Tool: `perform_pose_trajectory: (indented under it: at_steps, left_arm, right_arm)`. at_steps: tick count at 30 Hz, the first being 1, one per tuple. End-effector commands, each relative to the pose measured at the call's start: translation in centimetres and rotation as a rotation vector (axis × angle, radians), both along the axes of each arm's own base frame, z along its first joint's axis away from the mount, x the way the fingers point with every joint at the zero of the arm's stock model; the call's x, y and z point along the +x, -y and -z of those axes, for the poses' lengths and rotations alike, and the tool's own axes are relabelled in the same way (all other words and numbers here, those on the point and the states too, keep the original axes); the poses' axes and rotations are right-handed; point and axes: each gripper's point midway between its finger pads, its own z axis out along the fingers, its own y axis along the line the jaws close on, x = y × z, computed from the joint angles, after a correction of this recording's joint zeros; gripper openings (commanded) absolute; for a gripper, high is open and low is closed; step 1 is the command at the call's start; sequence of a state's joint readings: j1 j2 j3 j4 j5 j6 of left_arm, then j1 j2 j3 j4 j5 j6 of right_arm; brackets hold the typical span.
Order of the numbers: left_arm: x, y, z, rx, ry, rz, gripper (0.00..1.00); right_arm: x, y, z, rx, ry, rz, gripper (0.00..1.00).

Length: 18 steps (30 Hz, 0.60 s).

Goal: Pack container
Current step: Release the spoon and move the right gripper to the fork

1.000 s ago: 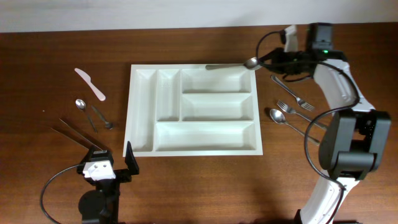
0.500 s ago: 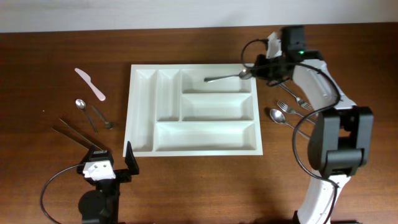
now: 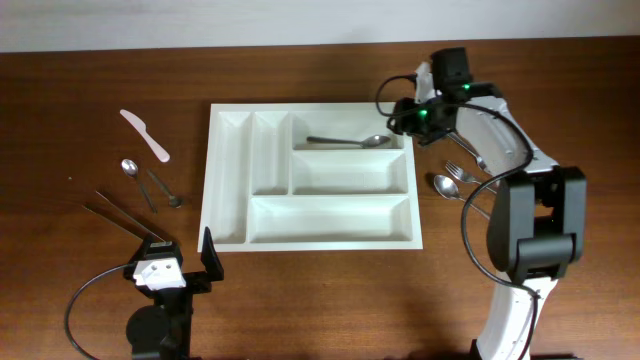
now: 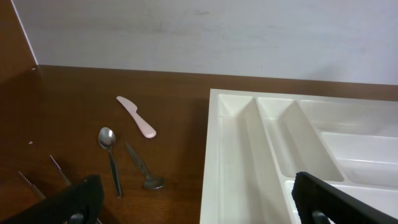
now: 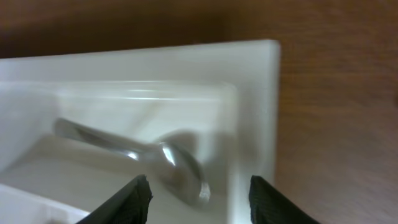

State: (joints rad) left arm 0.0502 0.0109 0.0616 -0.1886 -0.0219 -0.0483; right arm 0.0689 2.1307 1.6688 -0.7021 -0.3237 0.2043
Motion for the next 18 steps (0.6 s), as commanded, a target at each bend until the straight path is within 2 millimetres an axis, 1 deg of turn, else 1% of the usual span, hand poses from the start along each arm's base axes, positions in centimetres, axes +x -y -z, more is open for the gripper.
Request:
perform_pose_trajectory:
  at_steps: [1,2,5,6,9,12,14,16,18]
  left_arm:
    - [0.0,0.0,0.1,0.011,0.003,0.005,0.99]
    - [0.0,0.0,0.1,0.011,0.003,0.005,0.99]
    - [0.0,0.0,0.1,0.011,0.003,0.005,0.99]
    - [0.0,0.0,0.1,0.011,0.003,0.005,0.99]
    - [0.0,0.0,0.1,0.011,0.003,0.005,0.99]
    - [0.0,0.0,0.1,0.011,0.003,0.005,0.99]
    - [0.0,0.0,0.1,0.011,0.003,0.005,0.99]
    - [0.0,0.0,0.1,0.011,0.003,0.005,0.99]
    - [0.0,0.0,0.1,0.011,0.003,0.005,0.99]
  right_arm:
    - [0.5,3.8,-1.0,-0.07,0.023,-0.015,0.54]
    - [0.1,6.3,-0.9,-0.119,-0.006,0.013,0.55]
    - [-1.0,10.1,-0.4,-0.188,-0.066,0.079,0.55]
    - [-1.7,11.7,-0.1,-0.219,-0.098,0.11,0.56]
    - [-3.7,15.1,0.6,-0.288,-0.182,0.176,0.57]
    - [-4.7,17.3,0.8,-0.342,-0.222,0.218,0.63]
    - [-4.9,18.3,0.9,-0.384,-0.229,0.222,0.66]
    - [-4.6,18.4,0.9,-0.416,-0.208,0.156,0.68]
    - [-4.1,18.4,0.8,-0.446,-0.176,0.106,0.69]
